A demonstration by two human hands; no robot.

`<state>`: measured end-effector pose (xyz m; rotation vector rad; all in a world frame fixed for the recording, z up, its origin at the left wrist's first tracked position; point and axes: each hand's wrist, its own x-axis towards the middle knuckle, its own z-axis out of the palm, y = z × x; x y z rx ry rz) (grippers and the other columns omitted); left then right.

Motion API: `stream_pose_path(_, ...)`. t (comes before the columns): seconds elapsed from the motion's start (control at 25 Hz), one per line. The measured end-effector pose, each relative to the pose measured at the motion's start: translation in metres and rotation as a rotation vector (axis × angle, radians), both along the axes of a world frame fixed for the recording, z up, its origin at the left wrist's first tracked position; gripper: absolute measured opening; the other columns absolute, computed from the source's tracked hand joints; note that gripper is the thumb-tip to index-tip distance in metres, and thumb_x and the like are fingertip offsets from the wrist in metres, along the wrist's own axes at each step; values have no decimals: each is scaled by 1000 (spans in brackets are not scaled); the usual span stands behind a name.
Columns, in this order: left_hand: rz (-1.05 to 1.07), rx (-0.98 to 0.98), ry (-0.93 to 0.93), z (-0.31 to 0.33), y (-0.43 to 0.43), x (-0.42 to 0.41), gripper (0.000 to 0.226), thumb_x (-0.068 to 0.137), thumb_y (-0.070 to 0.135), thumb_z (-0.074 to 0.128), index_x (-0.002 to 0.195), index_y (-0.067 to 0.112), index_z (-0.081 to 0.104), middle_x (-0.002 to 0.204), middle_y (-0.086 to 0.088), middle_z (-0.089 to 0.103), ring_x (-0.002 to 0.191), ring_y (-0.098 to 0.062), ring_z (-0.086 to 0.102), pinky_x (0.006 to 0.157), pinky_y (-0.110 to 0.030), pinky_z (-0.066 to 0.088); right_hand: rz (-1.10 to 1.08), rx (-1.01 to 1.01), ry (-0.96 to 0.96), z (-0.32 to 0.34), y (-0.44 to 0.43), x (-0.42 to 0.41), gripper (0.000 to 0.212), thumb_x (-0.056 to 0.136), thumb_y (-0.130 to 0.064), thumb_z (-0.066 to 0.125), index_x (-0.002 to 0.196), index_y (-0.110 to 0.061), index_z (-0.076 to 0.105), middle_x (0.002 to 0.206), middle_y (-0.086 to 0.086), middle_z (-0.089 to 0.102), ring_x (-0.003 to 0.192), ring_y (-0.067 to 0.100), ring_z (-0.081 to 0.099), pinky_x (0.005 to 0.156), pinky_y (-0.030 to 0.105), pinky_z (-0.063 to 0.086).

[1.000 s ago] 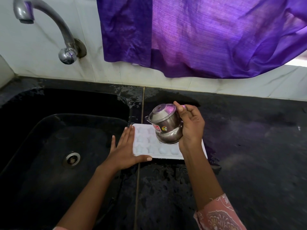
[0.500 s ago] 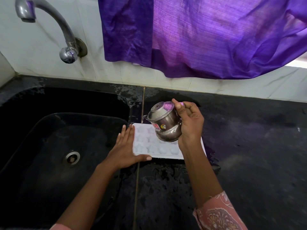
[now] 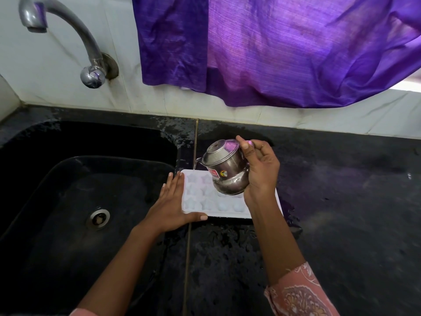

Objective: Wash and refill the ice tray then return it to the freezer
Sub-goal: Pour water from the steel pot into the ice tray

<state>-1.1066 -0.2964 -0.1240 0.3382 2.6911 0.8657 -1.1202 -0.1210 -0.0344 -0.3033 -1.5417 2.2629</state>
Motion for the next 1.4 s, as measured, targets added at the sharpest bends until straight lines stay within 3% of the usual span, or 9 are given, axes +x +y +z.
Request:
stream_pose_path(0.16,-3,-6,-4,1,1,0,155,30,97,37,147,13,-17,153,4,-25,130,-3,-33,109,-25,-16,-22,-88,-28,-3,1,1,12,76,-7,72,76,-12,61,72,-6,69,77,10,64,78,28,53)
stream_pose_path(0.28,-1,-3,-6,2,2,1,153,31,97,37,147,13,-18,150,8,-27,130,-3,-33,108,-24,-17,-17,-149,-18,-2,5,4,26,57,-27,77,74,-15,62,88,9,67,85,18,63,80,32,53)
stream_pose_path(0.4,9,-21,-6,1,3,3,142,40,88,38,147,12,-18,154,1,-24,130,-3,-33,108,-24,-17,-24,-169,6,-1,11,8,33,45,-35,79,68,-18,64,91,13,66,86,19,64,83,33,53)
stream_pose_path(0.6,8,-38,-4,0,3,5,150,33,97,32,146,13,-19,155,0,-24,130,-4,-34,107,-25,-18,-78,-160,33,2,33,14,37,41,-36,79,68,-16,62,82,6,69,78,15,66,80,31,55)
stream_pose_path(0.76,2,-37,-6,-2,2,5,154,27,104,18,146,13,-20,154,1,-25,129,-4,-34,107,-26,-18,-139,-126,44,2,60,21,26,41,-38,79,58,-22,66,75,0,71,76,12,67,77,30,55)
stream_pose_path(0.96,6,-52,5,-1,4,6,157,24,104,15,146,13,-19,155,0,-23,129,-3,-32,111,-31,-16,-209,-108,65,-1,94,34,25,39,-39,79,55,-26,66,71,-2,70,71,8,66,68,24,54)
stream_pose_path(1.24,19,-76,24,-3,4,7,139,41,90,32,147,13,-16,156,0,-20,130,-3,-29,113,-34,-13,-218,-26,85,-11,126,44,45,29,-54,87,58,-25,67,72,-3,72,74,10,66,70,23,54)
stream_pose_path(1.4,19,-91,16,-4,4,7,137,51,91,42,147,13,-17,156,0,-20,130,-3,-29,113,-34,-14,-224,-30,80,-12,133,47,54,21,-58,88,56,-24,66,73,-2,70,73,11,65,74,25,55)
